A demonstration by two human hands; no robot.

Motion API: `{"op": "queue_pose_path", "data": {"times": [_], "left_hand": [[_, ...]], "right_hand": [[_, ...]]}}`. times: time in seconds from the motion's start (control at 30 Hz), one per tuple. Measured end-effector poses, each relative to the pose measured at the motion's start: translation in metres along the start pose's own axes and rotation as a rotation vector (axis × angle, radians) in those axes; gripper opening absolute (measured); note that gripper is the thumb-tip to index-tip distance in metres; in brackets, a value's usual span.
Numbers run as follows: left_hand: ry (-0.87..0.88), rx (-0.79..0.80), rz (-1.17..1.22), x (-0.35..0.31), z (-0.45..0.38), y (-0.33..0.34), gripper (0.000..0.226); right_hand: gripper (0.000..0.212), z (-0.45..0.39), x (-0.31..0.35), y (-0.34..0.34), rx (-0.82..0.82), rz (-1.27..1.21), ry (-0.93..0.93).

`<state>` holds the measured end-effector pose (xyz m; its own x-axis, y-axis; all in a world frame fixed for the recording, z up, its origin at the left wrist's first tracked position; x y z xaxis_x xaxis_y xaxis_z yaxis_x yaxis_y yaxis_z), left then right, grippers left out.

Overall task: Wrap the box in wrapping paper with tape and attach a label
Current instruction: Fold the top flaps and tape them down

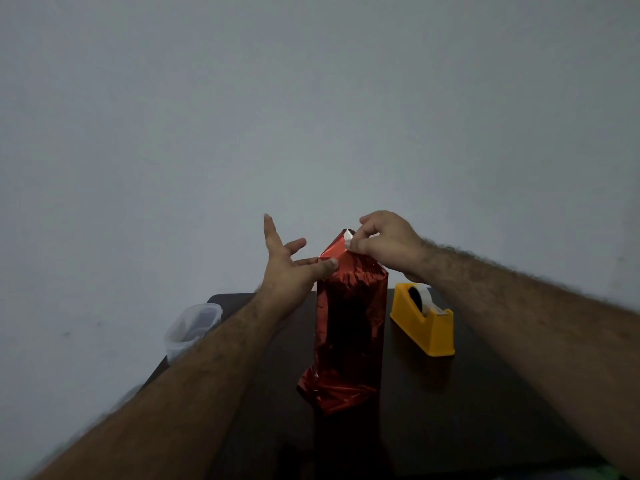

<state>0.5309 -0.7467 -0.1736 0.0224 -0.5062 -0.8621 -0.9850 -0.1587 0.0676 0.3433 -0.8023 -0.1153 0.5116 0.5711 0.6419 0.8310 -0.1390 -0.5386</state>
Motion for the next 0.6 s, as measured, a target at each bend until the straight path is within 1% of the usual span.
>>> {"op": "queue_pose_path", "data": {"times": [0.17, 0.37, 0.47, 0.53, 0.6], "left_hand": [[0.006, 0.024, -0.017, 0.002, -0.003, 0.000, 0.140], [-0.034, 0.006, -0.027, 0.004, -0.005, -0.004, 0.141], [-0.056, -0.009, -0.065, 0.005, -0.005, -0.005, 0.141], [-0.063, -0.004, -0.080, 0.005, -0.005, -0.004, 0.142], [-0.065, 0.006, -0.077, 0.004, -0.004, -0.004, 0.141]], "right_hand": [[0.010, 0.002, -0.015, 0.012, -0.016, -0.043, 0.070], [0.011, 0.002, -0.023, 0.018, -0.047, -0.091, 0.151], [0.012, 0.006, -0.024, 0.019, -0.070, -0.110, 0.147], [0.016, 0.008, -0.026, 0.018, -0.090, -0.151, 0.141], [0.027, 0.011, -0.028, 0.017, -0.107, -0.214, 0.159]]}}
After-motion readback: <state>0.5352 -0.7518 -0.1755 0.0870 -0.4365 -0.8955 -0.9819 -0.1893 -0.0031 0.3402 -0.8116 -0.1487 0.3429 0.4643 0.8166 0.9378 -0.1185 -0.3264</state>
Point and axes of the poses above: each hand's wrist, its own z-axis away from the middle knuckle, its own y-axis out of the palm, x = y × z, the point moved 7 cm from there along -z, towards the middle knuckle, and after that the axes turned 1 degree about -x, right-handed, at the moved point
